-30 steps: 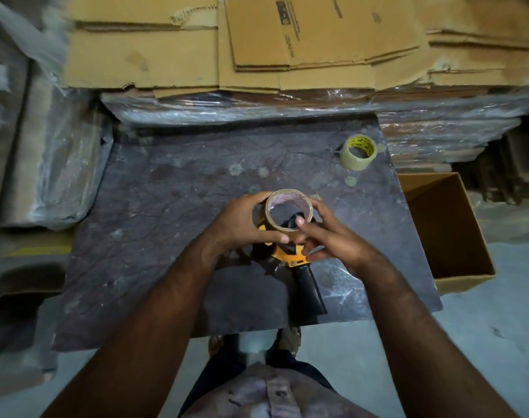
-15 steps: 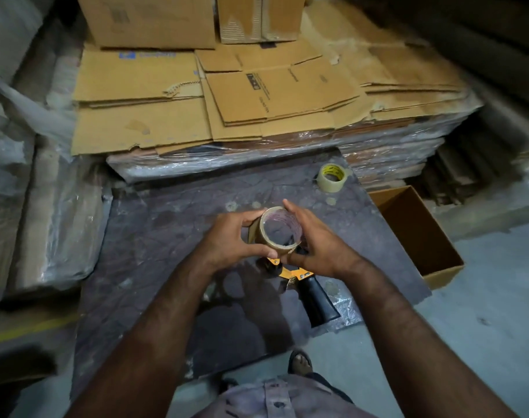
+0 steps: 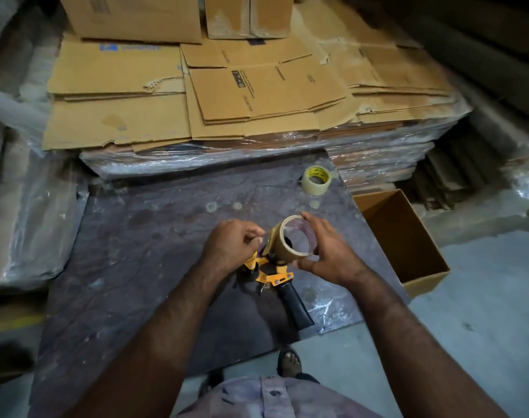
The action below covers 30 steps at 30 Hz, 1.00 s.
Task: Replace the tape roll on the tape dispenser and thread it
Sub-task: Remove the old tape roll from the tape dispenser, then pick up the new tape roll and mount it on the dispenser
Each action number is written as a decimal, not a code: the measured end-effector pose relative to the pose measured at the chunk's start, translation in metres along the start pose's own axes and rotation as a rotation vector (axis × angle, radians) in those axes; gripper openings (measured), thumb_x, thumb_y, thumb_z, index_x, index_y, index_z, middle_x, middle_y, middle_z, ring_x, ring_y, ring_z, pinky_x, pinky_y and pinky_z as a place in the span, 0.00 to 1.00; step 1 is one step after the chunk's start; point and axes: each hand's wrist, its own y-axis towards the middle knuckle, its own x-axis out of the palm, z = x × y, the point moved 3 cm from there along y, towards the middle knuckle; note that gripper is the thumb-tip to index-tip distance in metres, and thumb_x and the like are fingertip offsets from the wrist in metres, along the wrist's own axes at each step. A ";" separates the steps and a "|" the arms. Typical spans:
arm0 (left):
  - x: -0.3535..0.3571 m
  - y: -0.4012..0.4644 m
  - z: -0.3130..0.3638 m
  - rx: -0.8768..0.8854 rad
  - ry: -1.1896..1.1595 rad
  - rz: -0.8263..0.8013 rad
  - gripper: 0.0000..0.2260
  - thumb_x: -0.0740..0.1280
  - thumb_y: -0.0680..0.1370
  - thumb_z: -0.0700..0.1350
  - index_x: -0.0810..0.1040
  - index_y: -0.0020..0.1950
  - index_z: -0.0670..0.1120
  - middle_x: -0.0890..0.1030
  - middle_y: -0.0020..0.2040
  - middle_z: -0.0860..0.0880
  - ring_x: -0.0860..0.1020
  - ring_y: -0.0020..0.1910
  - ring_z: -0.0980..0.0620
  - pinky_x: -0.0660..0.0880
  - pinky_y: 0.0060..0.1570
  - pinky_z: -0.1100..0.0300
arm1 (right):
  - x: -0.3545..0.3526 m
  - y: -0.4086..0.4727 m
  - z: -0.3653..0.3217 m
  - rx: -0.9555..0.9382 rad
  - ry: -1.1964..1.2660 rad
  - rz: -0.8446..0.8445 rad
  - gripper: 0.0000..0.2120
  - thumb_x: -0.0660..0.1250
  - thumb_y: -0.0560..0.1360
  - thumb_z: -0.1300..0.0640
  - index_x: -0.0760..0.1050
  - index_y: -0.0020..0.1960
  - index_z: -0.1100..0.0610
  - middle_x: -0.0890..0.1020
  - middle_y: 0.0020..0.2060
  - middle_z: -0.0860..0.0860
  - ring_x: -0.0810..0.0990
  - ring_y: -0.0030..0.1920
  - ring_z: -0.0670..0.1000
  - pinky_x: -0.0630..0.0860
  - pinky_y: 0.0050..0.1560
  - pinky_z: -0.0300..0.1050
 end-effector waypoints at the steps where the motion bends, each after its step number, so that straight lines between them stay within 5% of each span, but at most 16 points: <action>1: 0.010 0.004 0.005 -0.023 -0.005 -0.004 0.09 0.72 0.75 0.45 0.87 0.54 0.50 0.88 0.47 0.54 0.85 0.45 0.59 0.82 0.51 0.58 | -0.002 0.003 0.013 0.019 -0.013 0.006 0.51 0.80 0.67 0.52 0.53 0.80 0.52 0.64 0.75 0.53 0.69 0.71 0.53 0.75 0.66 0.52; 7: 0.087 0.019 0.023 -0.092 -0.006 -0.148 0.15 0.67 0.72 0.53 0.86 0.53 0.49 0.88 0.48 0.51 0.85 0.49 0.52 0.81 0.52 0.54 | 0.002 0.024 0.116 0.213 -0.129 0.038 0.49 0.78 0.67 0.51 0.55 0.80 0.58 0.66 0.72 0.58 0.76 0.65 0.61 0.77 0.60 0.55; 9: 0.110 0.021 0.025 -0.051 0.092 -0.154 0.21 0.66 0.73 0.53 0.82 0.62 0.47 0.84 0.60 0.46 0.81 0.61 0.46 0.76 0.63 0.51 | 0.010 0.032 0.144 0.290 -0.202 0.019 0.49 0.77 0.68 0.49 0.53 0.80 0.56 0.64 0.73 0.56 0.75 0.65 0.62 0.78 0.59 0.59; 12: 0.130 0.014 0.028 -0.039 0.229 -0.165 0.32 0.64 0.75 0.53 0.67 0.77 0.41 0.67 0.78 0.41 0.63 0.78 0.41 0.59 0.76 0.50 | 0.023 0.041 0.164 0.351 -0.299 -0.057 0.47 0.73 0.72 0.54 0.47 0.81 0.53 0.62 0.73 0.56 0.73 0.68 0.62 0.77 0.59 0.62; 17: 0.131 0.002 0.023 -0.093 0.241 -0.083 0.32 0.61 0.75 0.53 0.67 0.77 0.41 0.65 0.79 0.43 0.61 0.79 0.43 0.63 0.75 0.43 | 0.031 0.058 0.164 0.342 -0.411 -0.122 0.44 0.69 0.75 0.49 0.46 0.80 0.54 0.66 0.72 0.57 0.72 0.69 0.61 0.74 0.60 0.62; 21: 0.126 -0.007 0.011 -0.165 0.252 -0.079 0.30 0.64 0.75 0.52 0.68 0.76 0.42 0.65 0.79 0.43 0.62 0.78 0.42 0.61 0.76 0.46 | 0.030 0.069 0.147 0.375 -0.558 -0.100 0.41 0.63 0.78 0.46 0.43 0.81 0.57 0.59 0.78 0.60 0.59 0.78 0.59 0.68 0.68 0.63; 25: 0.117 -0.016 0.005 -0.209 0.243 -0.055 0.30 0.64 0.77 0.53 0.66 0.77 0.44 0.63 0.80 0.46 0.60 0.79 0.44 0.59 0.76 0.47 | 0.033 0.065 0.109 0.170 -0.435 -0.087 0.40 0.61 0.77 0.43 0.47 0.81 0.57 0.56 0.80 0.60 0.56 0.79 0.60 0.62 0.73 0.63; 30: 0.106 -0.027 -0.010 -0.235 0.264 -0.065 0.28 0.67 0.78 0.50 0.66 0.77 0.46 0.62 0.80 0.47 0.60 0.79 0.46 0.64 0.73 0.43 | 0.052 0.042 0.070 -0.064 -0.179 -0.091 0.39 0.68 0.69 0.50 0.60 0.76 0.62 0.69 0.72 0.61 0.69 0.71 0.63 0.72 0.66 0.60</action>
